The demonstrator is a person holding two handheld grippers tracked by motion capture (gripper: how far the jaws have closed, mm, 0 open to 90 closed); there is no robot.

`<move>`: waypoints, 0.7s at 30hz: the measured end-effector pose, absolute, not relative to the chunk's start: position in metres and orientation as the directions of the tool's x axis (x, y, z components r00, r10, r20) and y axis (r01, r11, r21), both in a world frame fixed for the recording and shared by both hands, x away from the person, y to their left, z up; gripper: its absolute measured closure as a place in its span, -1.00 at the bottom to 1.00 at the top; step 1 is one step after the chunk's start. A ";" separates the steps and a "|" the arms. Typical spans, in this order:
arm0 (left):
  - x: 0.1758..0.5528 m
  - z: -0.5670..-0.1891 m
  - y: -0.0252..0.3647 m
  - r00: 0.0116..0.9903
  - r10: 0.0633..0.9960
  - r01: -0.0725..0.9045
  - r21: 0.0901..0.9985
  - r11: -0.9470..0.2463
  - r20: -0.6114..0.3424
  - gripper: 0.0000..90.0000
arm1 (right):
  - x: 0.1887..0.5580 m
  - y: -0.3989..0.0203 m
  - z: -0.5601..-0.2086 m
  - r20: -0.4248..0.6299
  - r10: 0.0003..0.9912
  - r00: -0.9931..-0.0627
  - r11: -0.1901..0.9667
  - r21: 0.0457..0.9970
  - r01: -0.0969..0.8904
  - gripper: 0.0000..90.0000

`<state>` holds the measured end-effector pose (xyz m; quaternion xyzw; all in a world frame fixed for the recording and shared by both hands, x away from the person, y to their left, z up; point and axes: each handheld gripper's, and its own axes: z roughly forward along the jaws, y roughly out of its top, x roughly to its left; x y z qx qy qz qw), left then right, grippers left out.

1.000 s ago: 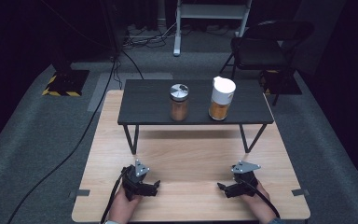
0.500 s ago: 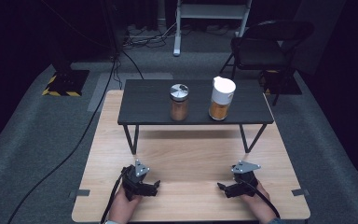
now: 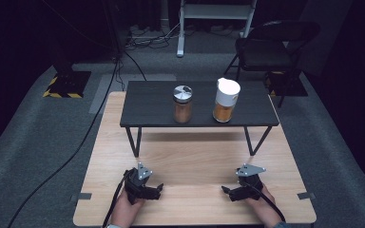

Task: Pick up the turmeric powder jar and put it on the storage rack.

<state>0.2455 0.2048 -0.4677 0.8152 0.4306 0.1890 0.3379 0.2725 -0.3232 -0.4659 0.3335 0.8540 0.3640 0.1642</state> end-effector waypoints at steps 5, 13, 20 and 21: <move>0.245 -0.468 0.204 0.555 0.831 0.576 0.714 -0.399 0.016 -1.00 | 0.273 -0.323 -0.466 -0.037 0.687 -0.726 0.514 0.730 0.450 -1.00; 0.245 -0.468 0.204 0.555 0.832 0.577 0.714 -0.397 0.015 -1.00 | 0.273 -0.323 -0.466 -0.037 0.683 -0.729 0.517 0.730 0.447 -1.00; 0.245 -0.468 0.204 0.556 0.831 0.576 0.714 -0.399 0.016 -1.00 | 0.273 -0.323 -0.466 -0.037 0.683 -0.729 0.517 0.731 0.447 -1.00; 0.245 -0.468 0.204 0.556 0.831 0.576 0.714 -0.399 0.016 -1.00 | 0.273 -0.323 -0.466 -0.037 0.683 -0.730 0.517 0.730 0.446 -1.00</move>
